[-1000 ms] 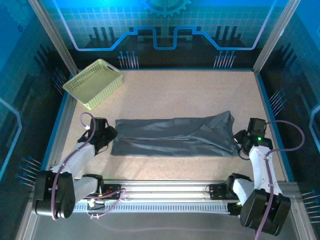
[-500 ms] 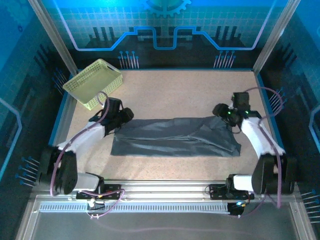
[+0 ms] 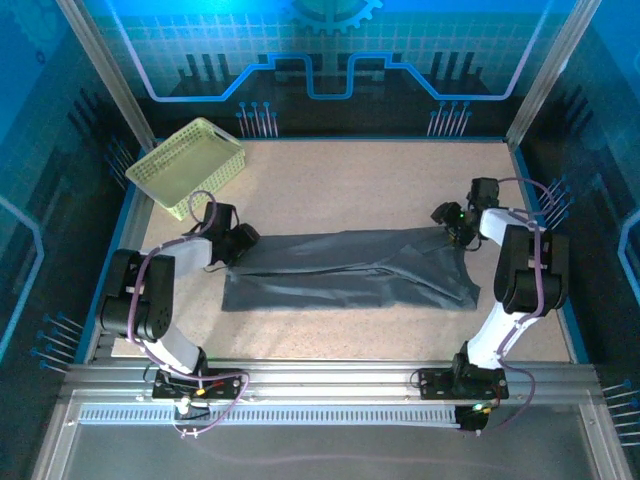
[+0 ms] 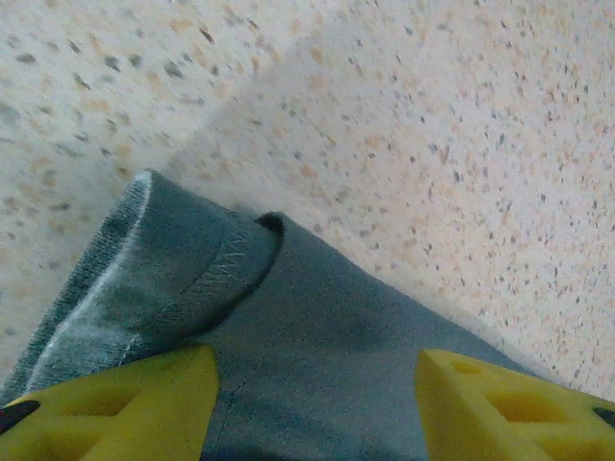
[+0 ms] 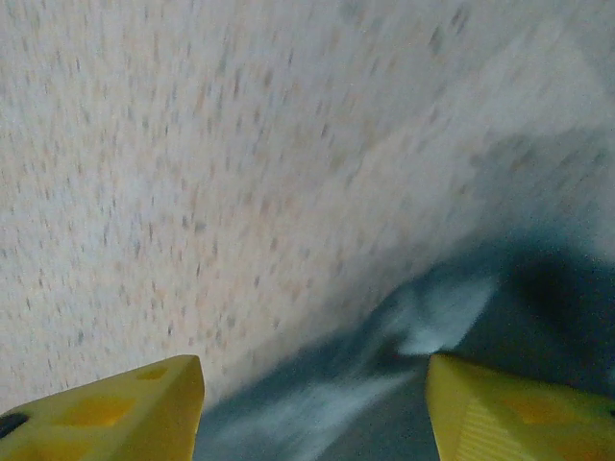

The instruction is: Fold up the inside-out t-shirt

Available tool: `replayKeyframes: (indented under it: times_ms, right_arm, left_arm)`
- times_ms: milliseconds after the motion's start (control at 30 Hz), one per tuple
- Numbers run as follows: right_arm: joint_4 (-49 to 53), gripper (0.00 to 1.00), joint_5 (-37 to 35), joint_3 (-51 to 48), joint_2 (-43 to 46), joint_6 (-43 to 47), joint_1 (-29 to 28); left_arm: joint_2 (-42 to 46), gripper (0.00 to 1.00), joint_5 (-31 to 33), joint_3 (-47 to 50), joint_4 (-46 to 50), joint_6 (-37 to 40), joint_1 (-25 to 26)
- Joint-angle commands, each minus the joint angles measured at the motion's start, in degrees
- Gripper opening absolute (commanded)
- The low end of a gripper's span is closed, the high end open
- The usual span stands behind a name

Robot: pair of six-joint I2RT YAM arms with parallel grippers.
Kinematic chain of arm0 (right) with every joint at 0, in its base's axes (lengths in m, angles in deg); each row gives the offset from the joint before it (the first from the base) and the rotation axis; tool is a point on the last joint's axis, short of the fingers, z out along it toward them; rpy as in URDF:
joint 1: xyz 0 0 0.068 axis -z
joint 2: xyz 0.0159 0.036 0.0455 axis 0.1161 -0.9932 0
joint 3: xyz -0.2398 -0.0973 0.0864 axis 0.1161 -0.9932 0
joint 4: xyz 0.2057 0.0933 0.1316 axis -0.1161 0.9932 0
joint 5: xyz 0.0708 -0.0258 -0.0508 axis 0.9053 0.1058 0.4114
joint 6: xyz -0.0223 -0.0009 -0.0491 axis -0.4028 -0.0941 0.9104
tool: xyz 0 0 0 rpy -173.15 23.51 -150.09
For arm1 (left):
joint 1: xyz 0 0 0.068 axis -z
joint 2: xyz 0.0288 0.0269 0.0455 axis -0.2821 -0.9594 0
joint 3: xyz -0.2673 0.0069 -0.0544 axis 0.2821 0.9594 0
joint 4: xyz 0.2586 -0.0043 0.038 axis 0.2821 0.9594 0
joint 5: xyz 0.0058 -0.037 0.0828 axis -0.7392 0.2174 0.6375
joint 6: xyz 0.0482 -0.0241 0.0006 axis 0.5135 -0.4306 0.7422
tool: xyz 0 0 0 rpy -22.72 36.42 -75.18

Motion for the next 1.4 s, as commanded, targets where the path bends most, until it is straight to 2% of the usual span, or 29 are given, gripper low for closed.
replayKeyframes:
  times_ms: [0, 100, 167, 267, 400, 533, 633, 800, 1000, 1100, 1233, 1300, 1367]
  right_arm:
    - [-0.77, 0.65, -0.57, 2.64, -0.71, 0.59, 1.12]
    - [1.13, 0.66, 1.18, 4.85, 0.87, 2.69, 0.92]
    - [3.49, 0.67, 0.00, 5.32, 3.49, 4.20, -0.02]
    - [9.16, 0.68, -3.03, 4.74, 8.31, 5.82, -2.51]
    - [12.48, 0.68, -3.16, -0.13, 14.46, 7.34, -8.21]
    - [13.06, 0.68, -1.90, -6.97, 18.68, 5.47, -11.48]
    - [12.29, 0.68, -0.10, -11.07, 19.74, 4.88, -11.50]
    - [13.99, 0.69, -3.80, -14.92, 18.50, 2.06, -8.34]
    - [15.21, 0.72, -5.17, -16.32, 19.71, 2.92, -1.62]
    - [17.65, 0.76, -6.38, -15.07, 22.09, 4.68, -1.12]
    - [20.61, 0.90, -8.83, -13.67, 25.68, 7.78, -1.12]
    - [21.51, 0.98, -9.56, -13.40, 25.76, 8.86, -1.14]
    - [22.36, 1.00, -10.98, -12.90, 24.22, 9.08, -1.60]
  left_arm:
    - [-1.56, 0.59, -0.61, 1.98, -0.73, -1.71, -2.39]
    - [-0.53, 0.59, -1.88, 1.25, -0.75, -1.23, -2.52]
    - [0.60, 0.64, -4.38, -0.33, 0.22, 0.08, -2.31]
    - [3.62, 0.66, -5.18, -2.98, 5.09, 2.41, -0.87]
    - [9.39, 0.70, -2.12, -2.46, 10.47, 3.22, 1.88]
    - [12.51, 0.70, -3.40, 2.30, 10.11, 1.33, 4.16]
    - [14.16, 0.70, -3.50, 5.93, 9.04, 0.84, 4.95]
    - [14.62, 0.71, -0.11, 10.91, 9.40, 0.22, 4.46]
    - [13.73, 0.71, -1.57, 13.54, 8.13, 1.57, -1.32]
    - [14.47, 0.72, -1.71, 11.94, 9.68, 3.62, -2.64]
    - [16.46, 0.77, -2.22, 8.54, 12.96, 6.19, -2.62]
    - [18.06, 0.78, -1.71, 7.25, 14.98, 6.82, -2.60]
    - [19.94, 0.78, -0.86, 6.48, 16.60, 6.92, -2.39]
